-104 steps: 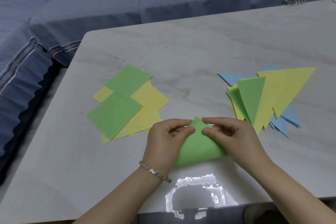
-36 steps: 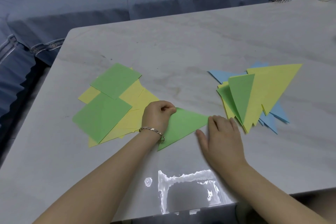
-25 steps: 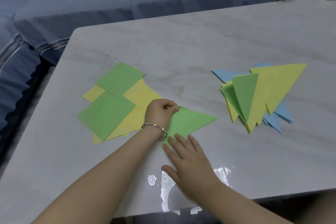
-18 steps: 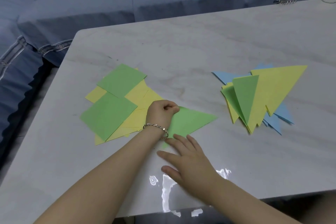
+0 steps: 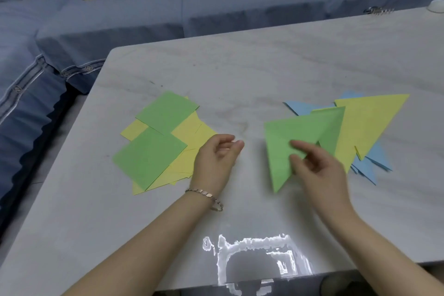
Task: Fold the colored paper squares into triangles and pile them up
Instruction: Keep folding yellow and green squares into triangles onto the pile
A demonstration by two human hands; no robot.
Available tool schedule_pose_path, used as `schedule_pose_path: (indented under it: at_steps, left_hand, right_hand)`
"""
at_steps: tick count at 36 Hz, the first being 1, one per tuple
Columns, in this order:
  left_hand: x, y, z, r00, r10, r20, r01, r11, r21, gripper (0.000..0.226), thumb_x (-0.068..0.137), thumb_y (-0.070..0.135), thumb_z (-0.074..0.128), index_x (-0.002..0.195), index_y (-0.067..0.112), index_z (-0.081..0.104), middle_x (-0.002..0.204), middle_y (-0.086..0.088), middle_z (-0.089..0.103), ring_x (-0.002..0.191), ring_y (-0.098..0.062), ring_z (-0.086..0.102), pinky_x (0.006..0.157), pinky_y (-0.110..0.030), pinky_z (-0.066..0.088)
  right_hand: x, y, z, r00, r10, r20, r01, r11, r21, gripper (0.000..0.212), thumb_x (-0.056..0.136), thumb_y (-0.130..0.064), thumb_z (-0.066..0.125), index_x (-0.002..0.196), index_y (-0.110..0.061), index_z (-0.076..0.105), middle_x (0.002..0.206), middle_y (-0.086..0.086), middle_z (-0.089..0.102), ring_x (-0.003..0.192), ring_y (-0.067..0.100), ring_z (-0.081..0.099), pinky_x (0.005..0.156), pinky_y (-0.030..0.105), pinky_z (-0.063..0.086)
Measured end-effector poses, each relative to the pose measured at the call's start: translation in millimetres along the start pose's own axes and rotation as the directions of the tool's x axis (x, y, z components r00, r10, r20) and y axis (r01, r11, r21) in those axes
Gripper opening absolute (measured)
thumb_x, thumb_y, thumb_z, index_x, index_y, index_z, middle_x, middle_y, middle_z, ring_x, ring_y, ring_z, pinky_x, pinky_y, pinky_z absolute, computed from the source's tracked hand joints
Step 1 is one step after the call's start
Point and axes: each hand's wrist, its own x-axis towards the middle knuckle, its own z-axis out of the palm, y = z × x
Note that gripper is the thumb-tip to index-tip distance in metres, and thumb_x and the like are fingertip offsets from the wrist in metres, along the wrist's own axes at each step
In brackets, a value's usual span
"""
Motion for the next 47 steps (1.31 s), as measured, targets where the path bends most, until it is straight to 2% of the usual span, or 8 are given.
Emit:
schedule_pose_path:
  at_steps: [4,10,19,26,33,38,42,47]
  left_hand:
    - [10,-19,-40,0.978,0.208,0.011,-0.162,0.726,0.668,0.049,0.085,0.024,0.062,0.13,0.011,0.045,0.133,-0.001,0.044,0.124,-0.014,0.038,0.1,-0.017,0.024]
    - [23,-43,-90,0.988,0.035,-0.15,0.121,0.422,0.899,0.071,0.089,0.041,0.051,0.144,0.01,0.019,0.155,-0.008,0.007,0.143,-0.02,0.004,0.114,-0.039,0.013]
    - [26,-47,-117,0.996,0.08,-0.028,0.012,0.197,0.98,0.022,0.096,0.023,0.037,0.099,0.006,0.052,0.099,-0.012,0.058,0.087,-0.03,0.057,0.061,-0.033,0.038]
    - [8,-24,-111,0.842,0.527,0.112,-0.306,0.297,0.904,0.037,0.072,0.012,0.037,0.084,0.007,0.072,0.079,-0.007,0.072,0.067,-0.027,0.068,0.058,-0.029,0.051]
    - [-22,5,-52,0.651,0.699,0.296,-0.729,0.465,0.502,0.025,0.077,0.009,0.048,0.091,0.011,0.068,0.104,-0.003,0.068,0.1,-0.013,0.056,0.091,-0.026,0.041]
    - [-31,12,-34,0.881,0.465,0.087,-0.472,0.846,0.249,0.033,0.079,0.005,0.054,0.079,0.034,0.068,0.106,0.016,0.061,0.101,0.012,0.053,0.078,0.0,0.038]
    - [-31,8,-32,0.893,0.447,0.057,-0.442,0.843,0.307,0.042,0.078,-0.004,0.056,0.081,0.036,0.066,0.1,0.021,0.06,0.096,0.019,0.052,0.073,0.002,0.038]
    - [-36,-2,-32,0.872,0.447,0.199,-0.49,0.803,0.34,0.032,0.076,0.01,0.056,0.094,0.034,0.068,0.106,0.022,0.059,0.103,0.006,0.055,0.089,-0.005,0.038]
  right_hand:
    - [31,3,-30,0.99,0.028,-0.136,-0.044,0.992,-0.115,0.026,0.088,-0.009,0.056,0.111,-0.021,0.06,0.071,-0.001,0.051,0.059,0.002,0.047,0.059,0.014,0.038]
    - [28,20,-38,0.985,0.171,0.005,-0.156,0.913,-0.378,0.03,0.085,-0.012,0.06,0.114,-0.022,0.057,0.089,0.011,0.058,0.08,0.028,0.058,0.064,0.026,0.041]
    - [-13,17,5,0.93,0.158,0.332,-0.016,0.92,-0.392,0.026,0.087,-0.01,0.052,0.083,-0.034,0.06,0.063,-0.006,0.057,0.059,-0.002,0.05,0.058,0.01,0.038]
    - [-17,12,15,0.928,-0.089,0.362,0.22,0.915,-0.338,0.049,0.081,-0.007,0.064,0.11,-0.043,0.045,0.108,-0.006,0.051,0.094,-0.002,0.048,0.078,0.008,0.038]
    - [-10,3,15,0.787,-0.524,0.326,0.613,0.725,-0.314,0.042,0.08,-0.037,0.058,0.122,-0.03,0.052,0.133,0.0,0.035,0.122,0.014,0.036,0.101,0.015,0.027]
    - [-12,11,3,0.713,-0.589,0.381,0.685,0.7,-0.201,0.027,0.086,-0.042,0.059,0.102,-0.023,0.069,0.126,-0.003,0.049,0.118,0.02,0.046,0.096,0.03,0.037]
    - [-21,17,-1,0.681,-0.545,0.49,0.712,0.649,-0.268,0.055,0.078,-0.059,0.058,0.122,-0.027,0.05,0.133,-0.005,0.042,0.125,0.015,0.04,0.104,0.028,0.03]
    - [-19,29,3,0.715,-0.605,0.35,0.697,0.651,-0.299,0.028,0.085,-0.022,0.053,0.112,-0.027,0.056,0.123,-0.003,0.049,0.114,0.019,0.048,0.094,0.032,0.039]
